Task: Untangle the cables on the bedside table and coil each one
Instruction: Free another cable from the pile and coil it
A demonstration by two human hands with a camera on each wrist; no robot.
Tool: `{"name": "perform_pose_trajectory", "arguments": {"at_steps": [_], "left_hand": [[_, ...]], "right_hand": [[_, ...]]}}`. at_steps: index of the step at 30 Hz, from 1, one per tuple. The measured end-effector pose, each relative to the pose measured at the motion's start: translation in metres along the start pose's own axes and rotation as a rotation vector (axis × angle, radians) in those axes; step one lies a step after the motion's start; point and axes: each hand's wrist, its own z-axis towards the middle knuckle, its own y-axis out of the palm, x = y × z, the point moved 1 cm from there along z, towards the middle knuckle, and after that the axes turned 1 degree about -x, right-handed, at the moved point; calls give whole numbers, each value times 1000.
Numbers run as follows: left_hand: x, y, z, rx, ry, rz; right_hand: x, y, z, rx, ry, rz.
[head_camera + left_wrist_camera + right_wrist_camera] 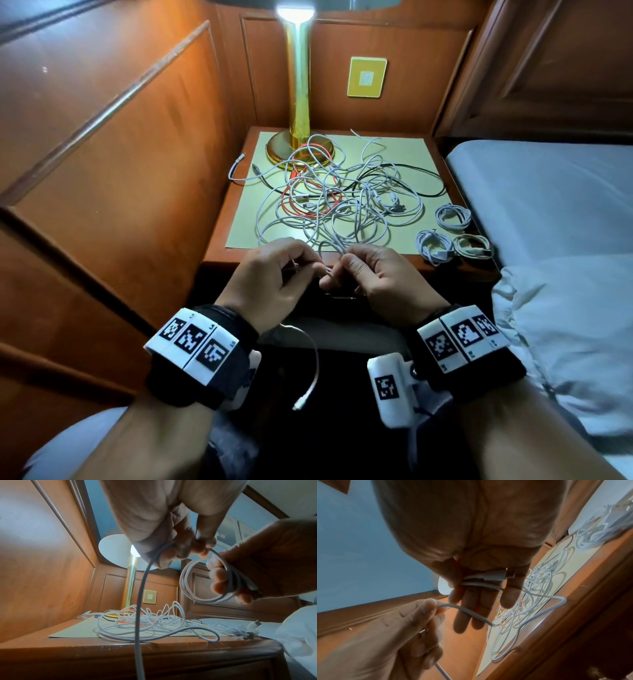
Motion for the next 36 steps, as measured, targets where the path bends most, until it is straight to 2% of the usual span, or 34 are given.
{"name": "perform_pose_trajectory", "arguments": {"at_steps": [5,7,10,13,16,21,26,31,36], "left_hand": [[1,-4,1,53,-88,31],[0,-5,2,48,-194,13],[-7,-4,1,-21,-334,-74],[-9,0,0,-90,-326,-125],[-8,2,0,-85,-330,-141],[-1,1,1,-58,-336,-234],[-1,-1,1,-169,-368,-216],[-2,2,3,-76,-355,-266],[-4,3,0,-47,-322,-182]], "right_hand": [[-5,8,2,-112,93,316],[-9,11,2,-167,144,489],[-13,13,0,-200,223,723],[-15,13,-3,-240,294,817],[-16,13,-3,-270,313,845],[-15,16,0,-181,335,893],[-18,12,3,-101,325,992],[-15,17,6,32,328,964],[-17,21,7,24,285,841]]}}
